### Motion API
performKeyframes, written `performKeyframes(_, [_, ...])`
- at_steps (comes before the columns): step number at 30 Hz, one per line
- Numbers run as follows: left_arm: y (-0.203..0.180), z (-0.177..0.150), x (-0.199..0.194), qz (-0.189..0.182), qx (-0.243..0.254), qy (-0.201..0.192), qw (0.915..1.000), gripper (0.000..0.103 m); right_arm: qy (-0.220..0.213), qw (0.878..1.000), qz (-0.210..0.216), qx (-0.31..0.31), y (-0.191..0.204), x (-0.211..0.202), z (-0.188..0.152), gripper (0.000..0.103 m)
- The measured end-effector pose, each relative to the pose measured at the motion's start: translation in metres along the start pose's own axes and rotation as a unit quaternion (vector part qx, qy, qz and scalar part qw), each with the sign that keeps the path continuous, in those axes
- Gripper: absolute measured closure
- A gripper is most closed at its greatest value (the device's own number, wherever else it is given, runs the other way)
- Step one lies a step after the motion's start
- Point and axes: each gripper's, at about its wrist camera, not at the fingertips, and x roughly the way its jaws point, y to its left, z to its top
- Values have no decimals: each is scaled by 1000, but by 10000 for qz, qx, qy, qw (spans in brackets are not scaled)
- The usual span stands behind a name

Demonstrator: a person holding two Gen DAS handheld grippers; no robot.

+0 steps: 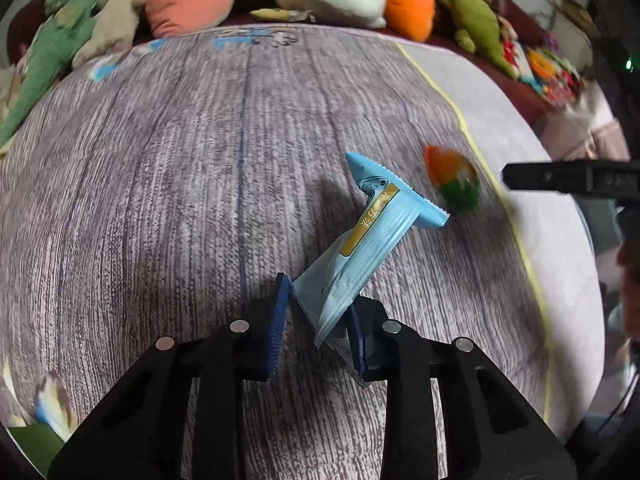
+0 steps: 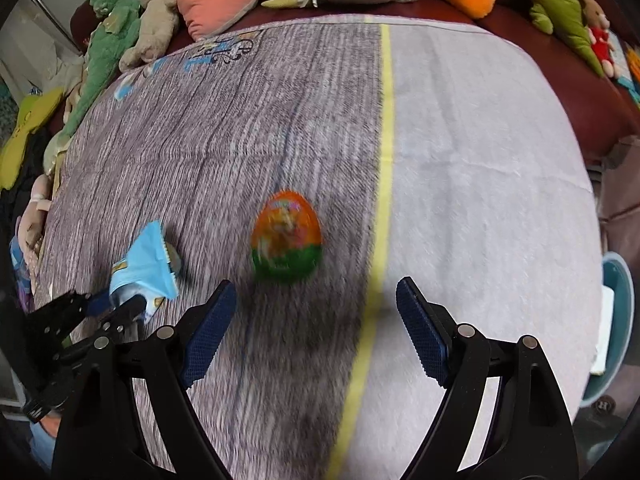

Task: Collect trash
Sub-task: 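Grasp the blue wrapper with the left tool while the right tool grasps the chocolate egg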

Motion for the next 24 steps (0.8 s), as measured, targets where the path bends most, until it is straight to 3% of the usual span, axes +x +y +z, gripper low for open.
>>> performKeyframes(3, [5,2,2,-56,-204,25,9998,75,0,9999,38,-135,8,14,9,33])
performKeyframes(9, [12,6,3,-69,-498,18,9987,75,36,9994,106,-333,16,40,19,35])
performKeyframes(11, [13,8,3,-68,-550,20,9985,75,42,9992,130,-364,15,45,19,53])
performKeyframes(12, [13,8,4,-54,-566,23,9984,75,82,9992,151,-368,14,49,18,57])
performKeyframes(18, [-5,15,5,-109,-464,46,9989,75,-138,9995,240,-163,-6,32,10,57])
performKeyframes(24, [-50,23,5,-197,-158,80,9996,75,-368,9986,341,165,-44,-3,-6,57])
